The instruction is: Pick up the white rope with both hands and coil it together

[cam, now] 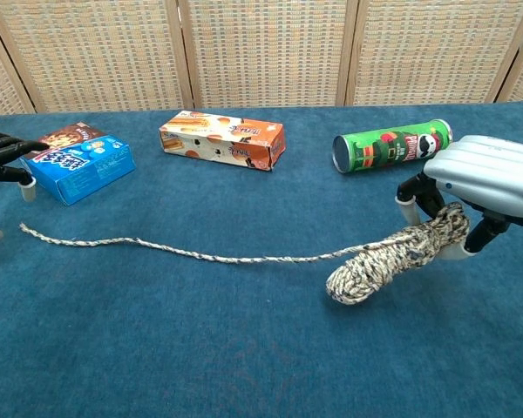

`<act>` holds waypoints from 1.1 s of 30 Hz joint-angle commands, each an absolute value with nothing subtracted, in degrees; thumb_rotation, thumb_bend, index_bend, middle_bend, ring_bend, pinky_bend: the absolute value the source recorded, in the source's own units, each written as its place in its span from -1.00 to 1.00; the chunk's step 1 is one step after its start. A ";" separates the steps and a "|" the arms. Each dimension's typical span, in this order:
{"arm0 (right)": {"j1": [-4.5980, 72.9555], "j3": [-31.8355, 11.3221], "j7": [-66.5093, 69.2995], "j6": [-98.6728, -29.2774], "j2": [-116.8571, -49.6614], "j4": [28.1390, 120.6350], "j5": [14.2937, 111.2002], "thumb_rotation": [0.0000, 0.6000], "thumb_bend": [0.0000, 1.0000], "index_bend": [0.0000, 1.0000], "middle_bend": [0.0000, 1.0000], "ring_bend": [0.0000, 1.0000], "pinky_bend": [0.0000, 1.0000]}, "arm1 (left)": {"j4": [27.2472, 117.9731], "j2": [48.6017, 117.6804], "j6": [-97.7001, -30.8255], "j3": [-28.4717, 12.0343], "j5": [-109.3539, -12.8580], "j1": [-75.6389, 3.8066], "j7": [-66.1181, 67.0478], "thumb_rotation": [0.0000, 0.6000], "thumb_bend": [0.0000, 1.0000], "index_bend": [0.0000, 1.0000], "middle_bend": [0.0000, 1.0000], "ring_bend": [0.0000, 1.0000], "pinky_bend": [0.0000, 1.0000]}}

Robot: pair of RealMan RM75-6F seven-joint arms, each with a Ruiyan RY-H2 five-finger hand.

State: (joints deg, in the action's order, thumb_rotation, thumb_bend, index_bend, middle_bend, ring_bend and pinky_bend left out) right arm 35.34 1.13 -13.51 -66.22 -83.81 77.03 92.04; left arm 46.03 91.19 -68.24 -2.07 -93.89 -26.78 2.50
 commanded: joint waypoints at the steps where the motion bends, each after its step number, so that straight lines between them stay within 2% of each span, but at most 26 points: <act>1: 35.24 1.07 -13.56 -66.12 -83.78 77.08 92.12 1.00 -0.02 0.36 0.43 0.06 0.27 | 41.92 94.36 -67.38 -1.56 -93.51 -27.98 0.45 1.00 -0.52 -0.18 -1.00 -1.00 -1.00; 7: 34.99 0.85 -13.42 -66.04 -83.72 77.16 92.39 1.00 -0.02 0.36 0.44 0.06 0.27 | 37.95 97.31 -68.50 -1.15 -93.66 -28.94 -1.10 1.00 -0.48 -0.16 -1.00 -1.00 -1.00; 14: 34.70 0.72 -12.84 -65.82 -83.70 76.69 92.53 1.00 -0.01 0.36 0.44 0.06 0.27 | 33.92 100.31 -68.12 -0.24 -93.38 -29.32 -2.10 1.00 -0.39 0.00 -1.00 -1.00 -1.00; 33: 34.24 0.04 -12.27 -65.76 -83.02 76.64 92.74 1.00 0.02 0.36 0.44 0.06 0.27 | 27.64 103.89 -64.92 1.13 -92.31 -30.87 -3.07 1.00 -0.28 0.00 -1.00 -1.00 -1.00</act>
